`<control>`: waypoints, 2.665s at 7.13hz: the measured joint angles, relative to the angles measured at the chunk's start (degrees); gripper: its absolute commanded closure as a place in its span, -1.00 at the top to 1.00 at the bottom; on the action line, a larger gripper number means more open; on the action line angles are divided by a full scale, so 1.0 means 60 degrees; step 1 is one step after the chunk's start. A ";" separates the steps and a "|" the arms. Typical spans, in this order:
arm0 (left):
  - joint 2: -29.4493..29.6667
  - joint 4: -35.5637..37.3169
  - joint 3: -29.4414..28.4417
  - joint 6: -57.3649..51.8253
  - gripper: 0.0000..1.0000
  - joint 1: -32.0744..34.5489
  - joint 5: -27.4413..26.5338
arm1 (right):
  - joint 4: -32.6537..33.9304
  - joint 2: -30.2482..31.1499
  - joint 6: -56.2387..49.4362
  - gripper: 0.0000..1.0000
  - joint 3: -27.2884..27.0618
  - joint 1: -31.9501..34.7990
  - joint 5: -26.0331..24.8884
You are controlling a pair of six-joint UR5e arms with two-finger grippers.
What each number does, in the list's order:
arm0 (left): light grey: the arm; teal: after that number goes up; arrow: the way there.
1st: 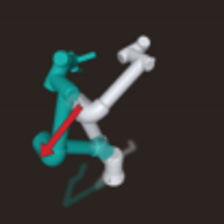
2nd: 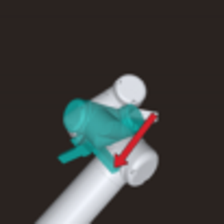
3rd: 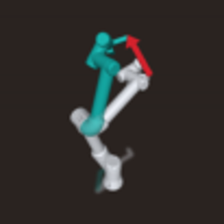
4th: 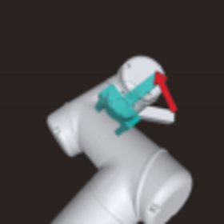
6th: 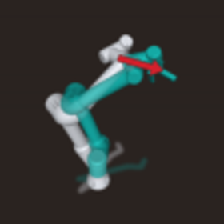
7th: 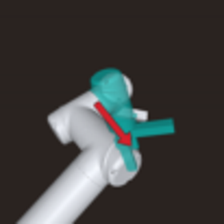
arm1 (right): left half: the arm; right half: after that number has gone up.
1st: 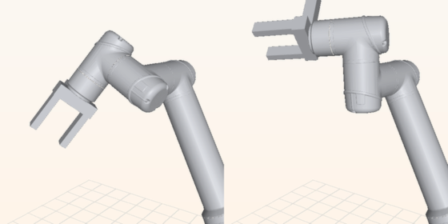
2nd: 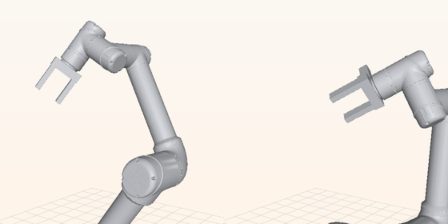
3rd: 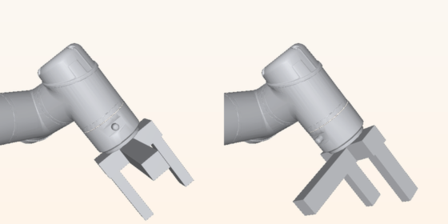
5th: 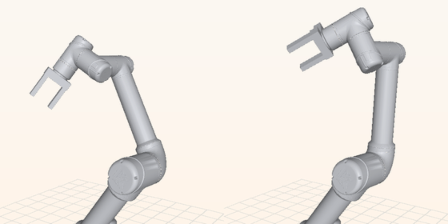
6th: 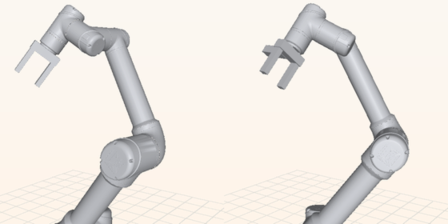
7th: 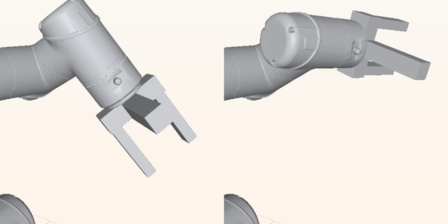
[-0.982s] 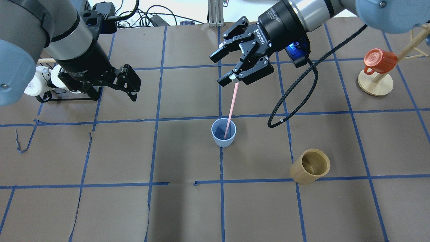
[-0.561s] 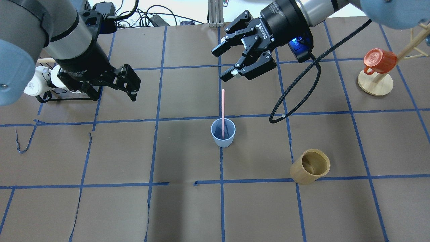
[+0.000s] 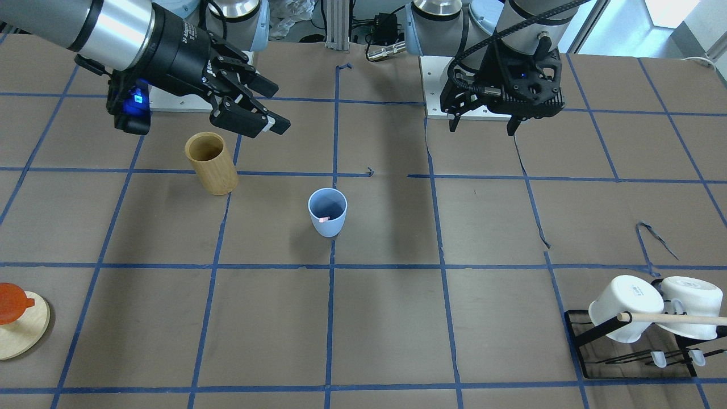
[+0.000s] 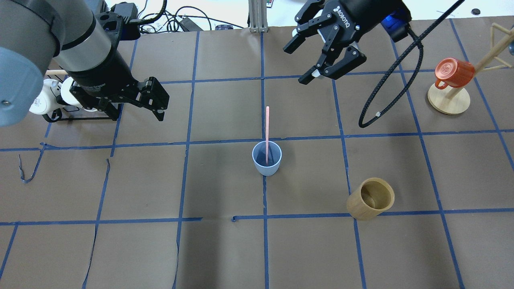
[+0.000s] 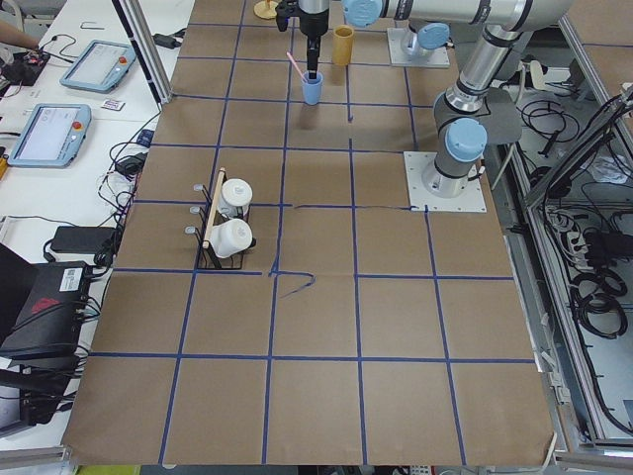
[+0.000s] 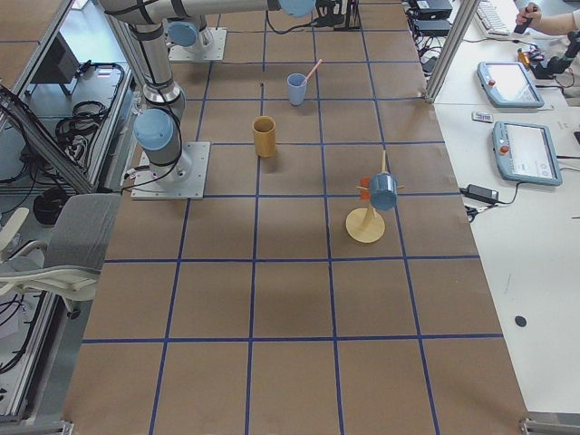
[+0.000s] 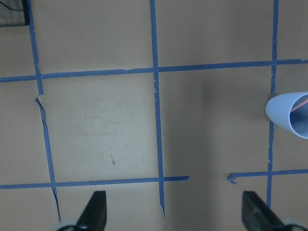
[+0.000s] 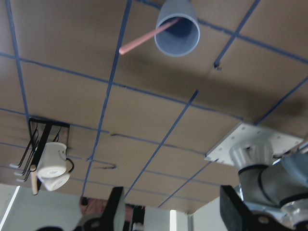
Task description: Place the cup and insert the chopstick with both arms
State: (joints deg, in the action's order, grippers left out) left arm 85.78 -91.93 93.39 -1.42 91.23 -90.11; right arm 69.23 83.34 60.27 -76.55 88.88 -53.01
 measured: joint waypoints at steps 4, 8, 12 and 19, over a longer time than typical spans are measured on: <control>-0.0002 0.0004 0.0006 -0.0012 1.00 -0.0046 -0.0025 | -0.0025 0.0220 -0.5407 1.00 0.0076 -0.0017 -0.4890; -0.0024 -0.0003 0.0002 -0.0036 1.00 -0.0050 -0.0074 | 0.0054 0.0645 -0.7888 1.00 -0.0018 0.0053 -0.6311; -0.0051 -0.0014 0.0016 -0.0043 1.00 -0.0058 -0.0085 | 0.0396 0.0765 -0.8899 1.00 -0.0169 0.0083 -0.6285; -0.0083 -0.0028 0.0021 -0.0057 1.00 -0.0059 -0.0084 | 0.1803 0.0803 -0.8871 1.00 -0.0797 0.0057 -0.6385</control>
State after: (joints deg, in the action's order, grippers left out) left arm 85.28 -92.10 93.51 -1.76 90.88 -90.61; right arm 80.05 88.16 7.05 -81.33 89.22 -91.31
